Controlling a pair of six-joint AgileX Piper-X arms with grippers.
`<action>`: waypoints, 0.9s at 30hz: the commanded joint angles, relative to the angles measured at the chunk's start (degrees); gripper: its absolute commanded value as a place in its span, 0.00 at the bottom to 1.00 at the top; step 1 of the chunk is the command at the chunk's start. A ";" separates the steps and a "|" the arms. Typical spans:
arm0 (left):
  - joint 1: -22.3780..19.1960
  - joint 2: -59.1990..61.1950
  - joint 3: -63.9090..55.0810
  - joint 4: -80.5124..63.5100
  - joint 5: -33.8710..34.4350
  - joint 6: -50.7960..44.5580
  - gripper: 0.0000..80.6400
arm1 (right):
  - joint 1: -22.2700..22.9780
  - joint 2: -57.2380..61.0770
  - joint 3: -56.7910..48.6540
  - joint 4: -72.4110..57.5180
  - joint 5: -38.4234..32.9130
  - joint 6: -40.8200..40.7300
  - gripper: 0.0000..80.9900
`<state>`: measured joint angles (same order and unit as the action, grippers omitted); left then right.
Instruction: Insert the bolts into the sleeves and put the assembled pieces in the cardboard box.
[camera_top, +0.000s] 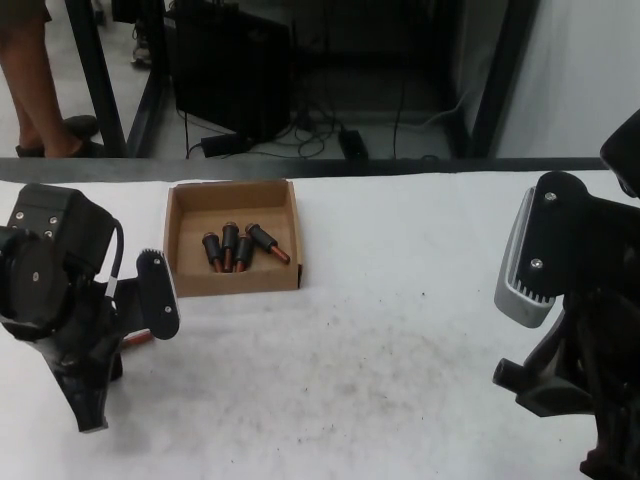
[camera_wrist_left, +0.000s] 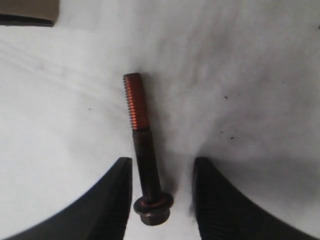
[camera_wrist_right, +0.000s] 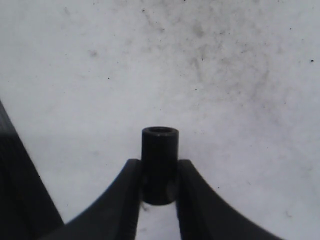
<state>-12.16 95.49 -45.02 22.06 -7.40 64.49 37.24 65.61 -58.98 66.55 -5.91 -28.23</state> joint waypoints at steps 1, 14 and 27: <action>0.24 3.47 0.45 -2.60 -3.68 0.25 0.45 | -0.17 -0.54 -0.10 0.14 -0.95 0.00 0.00; 0.29 4.89 0.39 -3.36 -4.13 0.38 0.10 | -0.17 -0.53 -0.10 0.14 -0.84 0.00 0.00; -0.02 1.76 0.39 -3.24 -6.25 4.96 0.01 | -0.17 -0.53 -0.10 0.26 -0.88 0.00 0.00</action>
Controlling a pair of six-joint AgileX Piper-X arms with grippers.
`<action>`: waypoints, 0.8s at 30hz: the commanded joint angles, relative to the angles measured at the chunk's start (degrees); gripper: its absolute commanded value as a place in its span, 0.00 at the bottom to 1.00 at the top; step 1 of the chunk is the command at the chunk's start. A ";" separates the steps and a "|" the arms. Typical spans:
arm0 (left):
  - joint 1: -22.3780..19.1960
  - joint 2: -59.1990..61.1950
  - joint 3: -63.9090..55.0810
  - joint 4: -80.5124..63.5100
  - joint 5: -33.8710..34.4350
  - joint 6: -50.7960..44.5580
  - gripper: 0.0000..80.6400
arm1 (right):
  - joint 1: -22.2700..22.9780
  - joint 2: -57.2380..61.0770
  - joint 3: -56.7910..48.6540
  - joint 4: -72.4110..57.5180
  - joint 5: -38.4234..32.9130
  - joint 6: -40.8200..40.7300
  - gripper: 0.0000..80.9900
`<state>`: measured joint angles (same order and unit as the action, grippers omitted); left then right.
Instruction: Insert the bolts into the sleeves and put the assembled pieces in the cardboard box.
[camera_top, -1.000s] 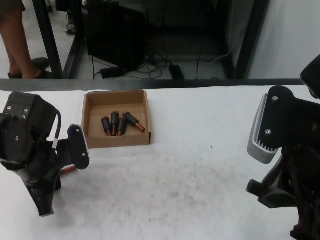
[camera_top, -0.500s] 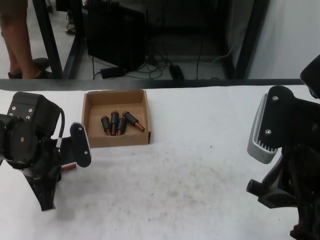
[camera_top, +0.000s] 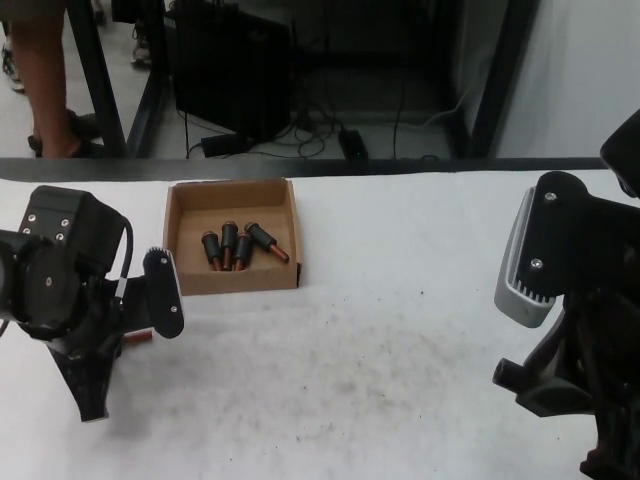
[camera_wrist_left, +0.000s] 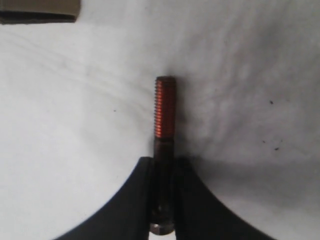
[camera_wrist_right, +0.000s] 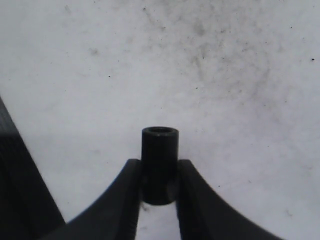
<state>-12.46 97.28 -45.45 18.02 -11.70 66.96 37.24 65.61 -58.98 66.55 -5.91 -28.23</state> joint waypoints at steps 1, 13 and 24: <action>0.28 -0.84 0.81 0.81 -1.69 3.43 0.01 | -0.17 -0.53 -0.10 0.26 -0.88 0.00 0.00; 0.28 -12.20 0.81 13.64 15.50 18.65 0.01 | -0.17 -0.53 -0.10 0.15 2.61 -2.38 0.00; -4.28 -13.81 1.26 20.09 25.17 50.97 0.01 | -0.17 -0.53 -0.10 0.15 2.61 -5.44 0.00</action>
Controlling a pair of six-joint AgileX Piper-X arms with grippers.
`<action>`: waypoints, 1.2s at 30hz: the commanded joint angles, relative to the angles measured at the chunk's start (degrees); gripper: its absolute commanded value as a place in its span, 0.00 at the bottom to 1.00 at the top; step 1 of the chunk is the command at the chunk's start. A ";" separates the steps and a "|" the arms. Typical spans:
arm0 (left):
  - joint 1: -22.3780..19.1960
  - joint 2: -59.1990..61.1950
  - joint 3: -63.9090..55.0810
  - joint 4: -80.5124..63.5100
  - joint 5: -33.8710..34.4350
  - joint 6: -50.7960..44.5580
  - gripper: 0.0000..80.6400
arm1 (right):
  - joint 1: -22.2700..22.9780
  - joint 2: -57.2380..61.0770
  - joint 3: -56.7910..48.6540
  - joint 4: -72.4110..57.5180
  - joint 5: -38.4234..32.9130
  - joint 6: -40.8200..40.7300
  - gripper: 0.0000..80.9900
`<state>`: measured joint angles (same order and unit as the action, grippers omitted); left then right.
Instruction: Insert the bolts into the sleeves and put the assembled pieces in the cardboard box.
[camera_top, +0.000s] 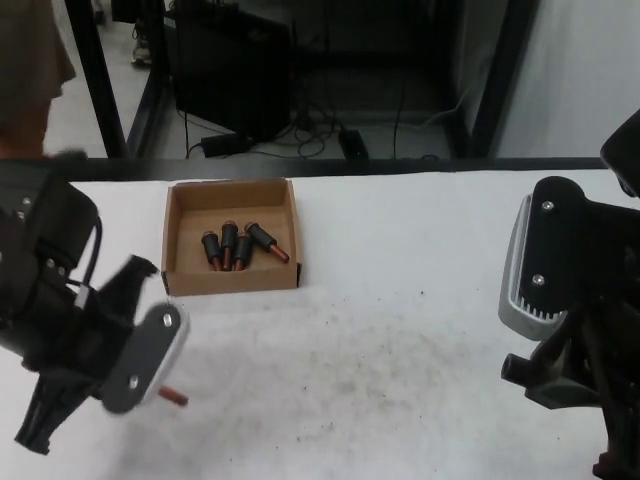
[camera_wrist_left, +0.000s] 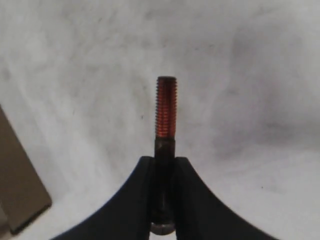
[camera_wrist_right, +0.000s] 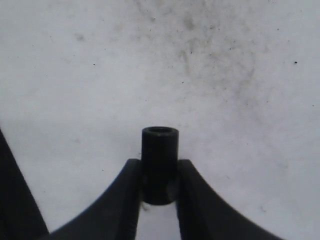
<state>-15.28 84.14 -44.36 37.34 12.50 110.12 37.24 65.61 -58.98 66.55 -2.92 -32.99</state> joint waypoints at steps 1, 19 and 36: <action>-2.21 -0.56 0.15 1.19 0.98 11.11 0.01 | -0.17 -0.53 -0.10 0.15 -0.39 -0.92 0.00; -5.39 -0.56 3.55 1.61 5.56 35.22 0.21 | -0.17 -0.53 4.06 0.05 -0.39 0.95 0.00; -5.83 -0.56 3.41 -18.54 -2.59 18.58 0.61 | -0.17 -0.53 4.06 0.05 -0.39 0.95 0.00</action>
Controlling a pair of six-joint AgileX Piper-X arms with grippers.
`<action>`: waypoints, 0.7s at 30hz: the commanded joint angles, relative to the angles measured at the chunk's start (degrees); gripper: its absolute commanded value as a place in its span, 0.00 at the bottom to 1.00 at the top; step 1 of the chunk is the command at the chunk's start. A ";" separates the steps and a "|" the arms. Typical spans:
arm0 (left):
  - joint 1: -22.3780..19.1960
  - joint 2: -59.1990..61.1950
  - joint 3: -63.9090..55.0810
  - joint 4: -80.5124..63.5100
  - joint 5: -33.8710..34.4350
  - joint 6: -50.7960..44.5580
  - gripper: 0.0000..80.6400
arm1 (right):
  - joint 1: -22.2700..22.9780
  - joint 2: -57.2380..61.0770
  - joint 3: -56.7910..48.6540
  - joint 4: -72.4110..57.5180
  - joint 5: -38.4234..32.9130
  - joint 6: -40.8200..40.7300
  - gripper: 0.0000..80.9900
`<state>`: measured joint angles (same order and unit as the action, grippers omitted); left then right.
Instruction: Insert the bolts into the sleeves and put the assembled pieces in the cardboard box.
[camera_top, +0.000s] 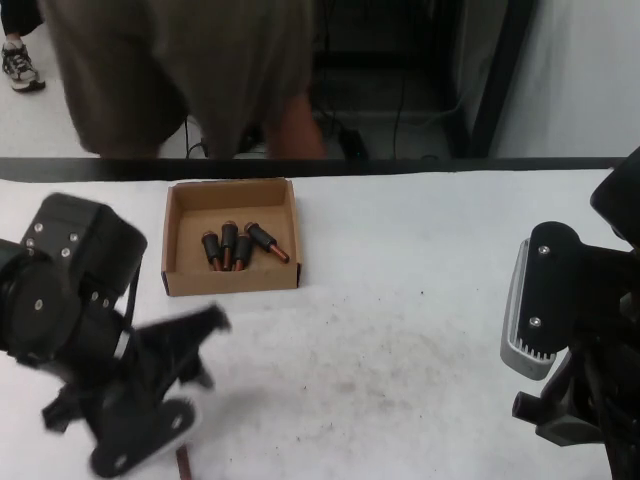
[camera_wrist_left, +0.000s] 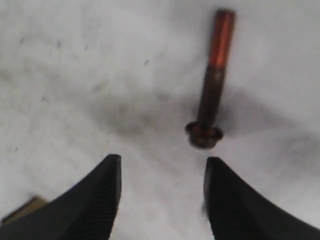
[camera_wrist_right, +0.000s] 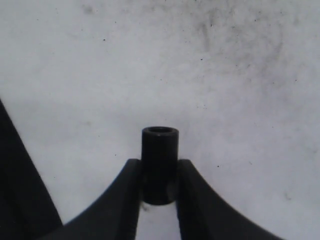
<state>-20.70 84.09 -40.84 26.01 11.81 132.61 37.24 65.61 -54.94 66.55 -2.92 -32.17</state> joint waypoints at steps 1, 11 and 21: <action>-0.63 -0.50 -0.11 -9.35 -3.49 -5.68 0.61 | -0.17 -0.53 0.02 0.05 -0.39 0.13 0.00; -5.63 -0.50 -0.24 -26.49 -17.71 -61.28 0.61 | -0.17 -0.67 0.02 0.29 -0.39 0.31 0.00; -20.11 -4.30 -0.24 -4.85 -46.61 -115.40 0.61 | -0.17 -1.92 0.02 0.95 -0.39 2.65 0.00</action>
<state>-37.66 81.28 -40.84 14.35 -32.69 28.69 37.24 64.44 -54.94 67.02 -2.92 -29.90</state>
